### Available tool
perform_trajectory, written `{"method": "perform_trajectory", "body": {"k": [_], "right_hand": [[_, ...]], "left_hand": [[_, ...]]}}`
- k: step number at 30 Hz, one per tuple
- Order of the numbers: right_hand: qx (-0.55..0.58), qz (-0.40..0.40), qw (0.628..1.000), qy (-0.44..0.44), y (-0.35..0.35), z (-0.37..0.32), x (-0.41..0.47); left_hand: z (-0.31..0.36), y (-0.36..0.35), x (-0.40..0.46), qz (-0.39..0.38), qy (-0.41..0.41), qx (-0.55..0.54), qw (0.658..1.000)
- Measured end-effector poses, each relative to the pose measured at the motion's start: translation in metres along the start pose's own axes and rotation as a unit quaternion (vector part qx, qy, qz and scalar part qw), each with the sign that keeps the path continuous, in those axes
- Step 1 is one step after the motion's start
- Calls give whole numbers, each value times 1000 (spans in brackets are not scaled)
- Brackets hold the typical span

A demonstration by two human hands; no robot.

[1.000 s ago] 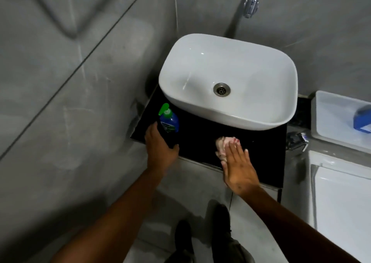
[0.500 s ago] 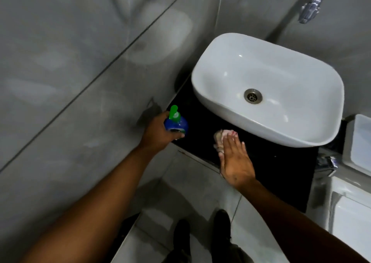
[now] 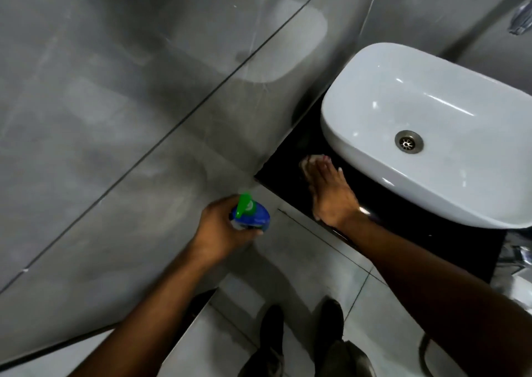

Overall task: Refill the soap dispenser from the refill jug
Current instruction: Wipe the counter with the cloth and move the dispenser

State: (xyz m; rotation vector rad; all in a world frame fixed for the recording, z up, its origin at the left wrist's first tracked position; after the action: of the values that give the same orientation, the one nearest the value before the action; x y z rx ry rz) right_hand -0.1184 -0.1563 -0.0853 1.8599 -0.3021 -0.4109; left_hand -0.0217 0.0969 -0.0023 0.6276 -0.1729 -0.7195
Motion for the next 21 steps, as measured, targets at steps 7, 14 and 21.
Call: {"method": "perform_trajectory", "body": {"k": [7, 14, 21], "right_hand": [[-91, -46, 966, 238, -17, -21, -8], [-23, -8, 999, 45, -1, 0, 17], [-54, -20, 988, 146, -13, 22, -86]], "left_hand": [[-8, -5, 27, 8, 24, -1, 1000], [-7, -17, 44, 4, 14, -44, 999], [7, -37, 84, -3, -1, -81, 997]]}}
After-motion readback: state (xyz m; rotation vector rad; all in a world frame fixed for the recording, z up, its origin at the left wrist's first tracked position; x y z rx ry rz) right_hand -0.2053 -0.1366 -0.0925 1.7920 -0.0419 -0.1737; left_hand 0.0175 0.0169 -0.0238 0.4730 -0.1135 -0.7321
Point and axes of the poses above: each hand's wrist, its own x-axis towards the middle knuckle, its own y-axis out of the back of the hand, z = x × y, the point moved 4 cm from there along x, towards the middle knuckle, and after that the axes turned 2 degrees about x, right-handed, at the moved point
